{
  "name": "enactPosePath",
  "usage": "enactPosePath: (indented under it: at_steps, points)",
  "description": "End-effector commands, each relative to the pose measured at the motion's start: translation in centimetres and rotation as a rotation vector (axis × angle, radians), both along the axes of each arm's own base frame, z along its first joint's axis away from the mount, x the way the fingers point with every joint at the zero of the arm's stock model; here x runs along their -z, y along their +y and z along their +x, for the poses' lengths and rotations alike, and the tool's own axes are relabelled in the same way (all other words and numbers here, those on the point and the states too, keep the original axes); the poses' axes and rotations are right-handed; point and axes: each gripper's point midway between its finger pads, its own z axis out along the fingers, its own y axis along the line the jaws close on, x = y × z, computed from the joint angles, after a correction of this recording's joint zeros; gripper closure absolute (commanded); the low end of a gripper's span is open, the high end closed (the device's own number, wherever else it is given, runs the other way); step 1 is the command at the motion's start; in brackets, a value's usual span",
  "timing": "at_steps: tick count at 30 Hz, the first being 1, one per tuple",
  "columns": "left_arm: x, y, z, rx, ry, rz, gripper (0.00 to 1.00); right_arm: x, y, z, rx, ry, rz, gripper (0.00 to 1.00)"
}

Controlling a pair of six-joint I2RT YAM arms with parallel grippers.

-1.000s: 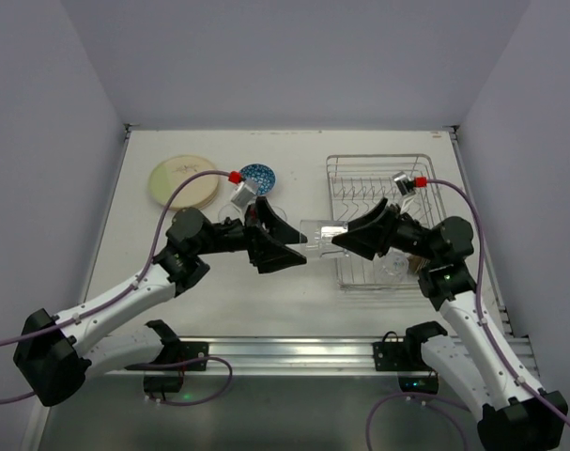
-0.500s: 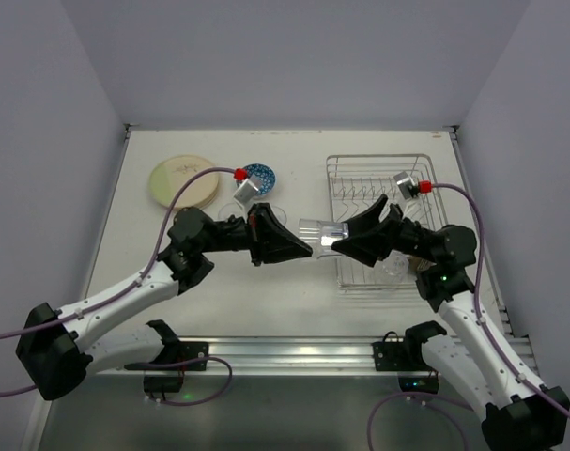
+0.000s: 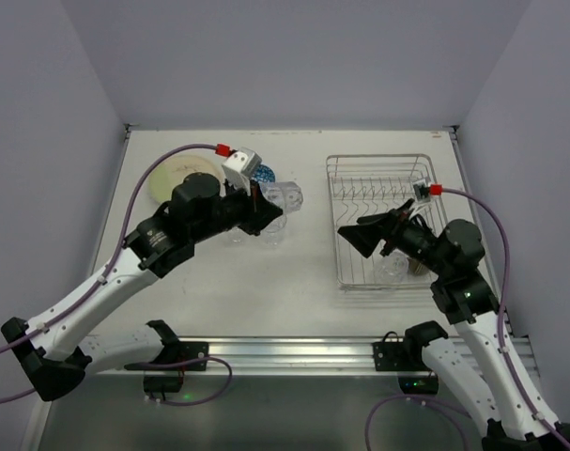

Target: Unload the mixed dishes from the dish rack

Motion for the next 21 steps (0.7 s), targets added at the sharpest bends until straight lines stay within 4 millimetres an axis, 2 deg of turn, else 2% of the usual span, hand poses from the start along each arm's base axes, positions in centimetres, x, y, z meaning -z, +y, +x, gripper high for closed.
enactPosePath:
  at_steps: [1, 3, 5, 6, 7, 10, 12, 14, 18, 21]
  points:
    - [6.8, 7.0, 2.4, -0.280, 0.080, 0.432, 1.00, 1.7, -2.4, 0.8, 0.150, 0.026, -0.128, 0.01]
    - [7.3, 7.8, 2.4, -0.300, 0.100, 0.491, 1.00, 1.9, -2.7, 0.8, 0.160, 0.022, -0.148, 0.01]
    - [9.2, 7.1, 1.5, -0.216, 0.160, 0.555, 1.00, 2.3, -3.0, 0.7, 0.173, 0.039, -0.168, 0.01]
    - [10.7, 6.9, 0.6, -0.162, 0.214, 0.596, 1.00, 2.5, -3.2, 0.8, 0.180, 0.042, -0.184, 0.01]
    - [12.8, 6.5, 0.5, -0.127, 0.260, 0.660, 1.00, 2.9, -3.3, 0.8, 0.183, 0.066, -0.201, 0.01]
    - [16.8, 5.6, -0.3, -0.088, 0.336, 0.784, 1.00, 3.5, -4.0, 1.0, 0.217, 0.094, -0.235, 0.01]
    - [18.1, 5.0, -1.0, -0.081, 0.334, 0.860, 1.00, 3.3, -4.2, 0.6, 0.221, 0.090, -0.240, 0.01]
    - [18.5, 4.0, -1.7, -0.060, 0.318, 0.874, 1.00, 3.0, -4.3, 0.3, 0.221, 0.081, -0.242, 0.01]
    - [18.7, 2.8, -1.9, -0.050, 0.292, 0.913, 1.00, 2.8, -4.7, -0.5, 0.217, 0.079, -0.278, 0.01]
    - [20.3, 2.1, -2.0, -0.029, 0.298, 0.993, 1.00, 2.5, -5.0, -0.9, 0.221, 0.067, -0.283, 0.01]
